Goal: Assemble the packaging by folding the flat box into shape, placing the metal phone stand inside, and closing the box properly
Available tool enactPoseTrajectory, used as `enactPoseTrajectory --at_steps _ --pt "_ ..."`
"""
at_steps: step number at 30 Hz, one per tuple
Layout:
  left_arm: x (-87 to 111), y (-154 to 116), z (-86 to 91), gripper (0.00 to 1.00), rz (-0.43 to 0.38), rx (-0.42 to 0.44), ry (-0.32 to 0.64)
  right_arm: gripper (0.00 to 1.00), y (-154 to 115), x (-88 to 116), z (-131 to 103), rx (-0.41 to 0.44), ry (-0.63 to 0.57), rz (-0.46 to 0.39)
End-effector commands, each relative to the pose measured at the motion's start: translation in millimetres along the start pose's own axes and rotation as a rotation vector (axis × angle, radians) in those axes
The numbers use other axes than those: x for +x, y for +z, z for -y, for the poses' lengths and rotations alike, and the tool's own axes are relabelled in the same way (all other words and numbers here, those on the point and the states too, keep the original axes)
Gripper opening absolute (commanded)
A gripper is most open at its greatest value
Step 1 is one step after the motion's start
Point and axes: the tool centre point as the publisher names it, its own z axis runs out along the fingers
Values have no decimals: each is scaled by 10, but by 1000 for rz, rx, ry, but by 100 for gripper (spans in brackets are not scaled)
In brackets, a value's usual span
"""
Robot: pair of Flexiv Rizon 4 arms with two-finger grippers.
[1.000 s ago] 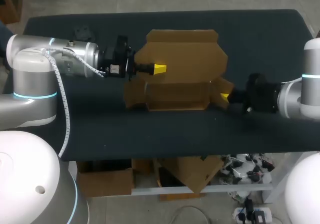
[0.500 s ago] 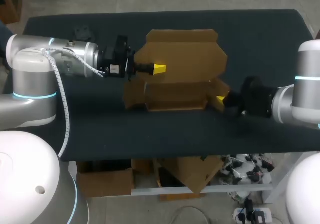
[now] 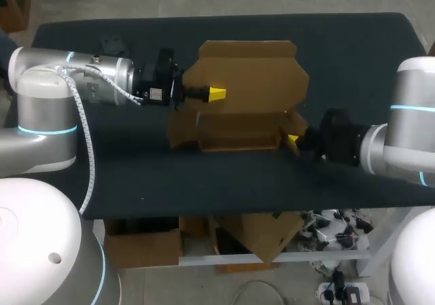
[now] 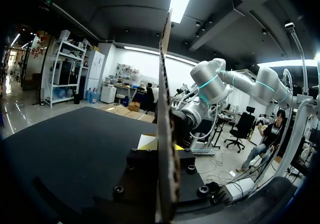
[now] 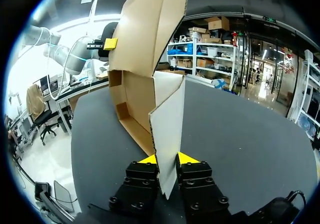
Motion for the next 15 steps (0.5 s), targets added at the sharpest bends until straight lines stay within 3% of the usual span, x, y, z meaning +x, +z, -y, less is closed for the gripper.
enactPoseTrajectory --at_steps 1,9,15 --pt "-8 20 -45 0 0 0 0 24 41 88 22 -3 4 51" --pt "-8 20 -45 0 0 0 0 36 44 170 63 -3 27 64" --pt "-8 20 -45 0 0 0 0 36 32 233 55 -22 38 72"
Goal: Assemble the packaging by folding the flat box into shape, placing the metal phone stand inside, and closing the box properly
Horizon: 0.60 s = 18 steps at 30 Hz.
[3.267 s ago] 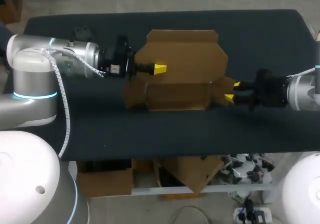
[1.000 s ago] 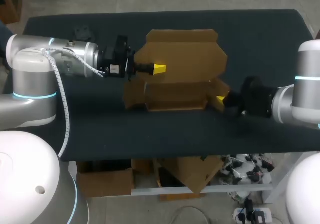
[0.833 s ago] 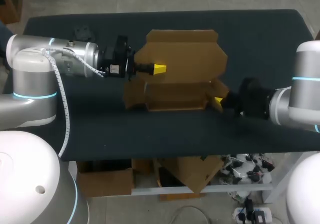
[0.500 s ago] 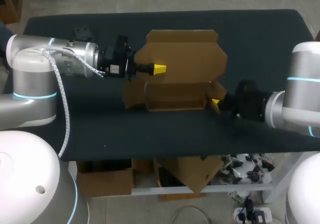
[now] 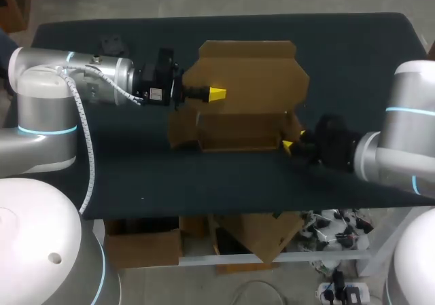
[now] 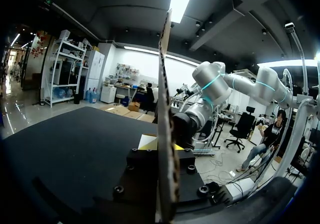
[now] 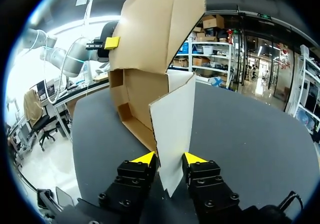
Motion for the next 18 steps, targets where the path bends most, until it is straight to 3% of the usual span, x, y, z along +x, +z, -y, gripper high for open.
enactPoseTrajectory --at_steps 1,18 --pt "-10 20 -44 0 0 0 0 35 18 98 38 -22 0 50" --pt "-10 20 -44 0 0 0 0 40 45 262 -14 -42 6 49"
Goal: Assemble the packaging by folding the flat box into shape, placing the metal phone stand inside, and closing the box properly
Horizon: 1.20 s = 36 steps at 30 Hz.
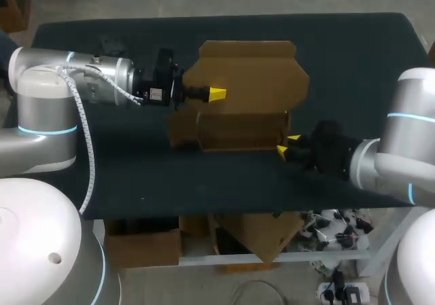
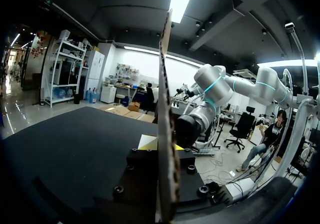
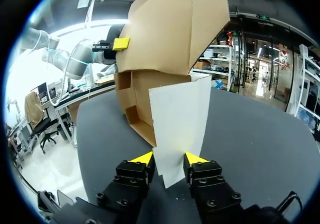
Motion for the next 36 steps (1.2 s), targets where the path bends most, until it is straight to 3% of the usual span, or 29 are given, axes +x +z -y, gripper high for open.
enactPoseTrajectory --at_steps 1,22,36 --pt "-10 18 -46 0 0 0 0 40 44 74 -10 -8 -4 56" --pt "-10 18 -46 0 0 0 0 43 177 236 -91 -38 -13 12" --pt "-10 18 -46 0 0 0 0 42 -32 366 32 -32 -8 23"
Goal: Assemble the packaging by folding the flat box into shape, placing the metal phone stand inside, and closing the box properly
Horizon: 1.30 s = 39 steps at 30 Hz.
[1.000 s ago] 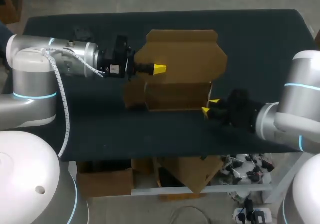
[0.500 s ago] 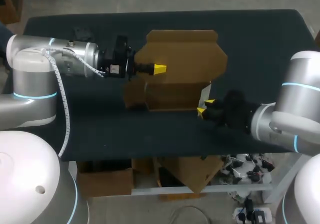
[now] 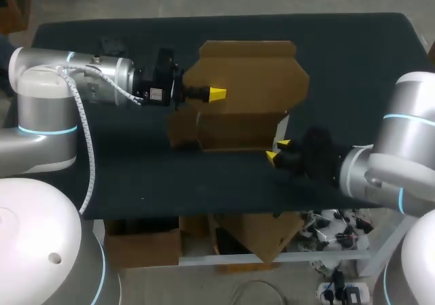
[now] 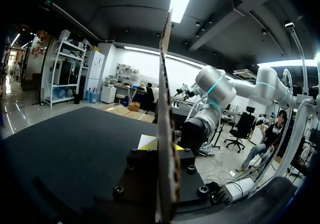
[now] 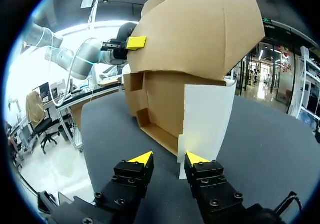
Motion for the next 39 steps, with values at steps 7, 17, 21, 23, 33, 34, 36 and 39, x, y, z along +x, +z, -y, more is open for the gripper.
enactPoseTrajectory --at_steps 7,17,21,23,33,34,36,39 --pt "-9 15 -46 0 0 0 0 43 -217 132 121 -3 -4 28" --pt "-9 15 -46 0 0 0 0 42 -432 129 185 4 -18 22" --pt "-9 15 -46 0 0 0 0 42 -515 87 189 1 -33 -1" --pt "-9 15 -46 0 0 0 0 43 -553 69 185 4 -43 -6" --pt "-9 15 -46 0 0 0 0 42 -730 -78 216 2 -82 -45" --pt "-9 15 -46 0 0 0 0 42 -747 -97 217 -3 -83 -51" --pt "-9 15 -46 0 0 0 0 42 -770 -142 216 0 -90 -53" --pt "-9 15 -46 0 0 0 0 42 -783 -209 204 0 -103 -69"
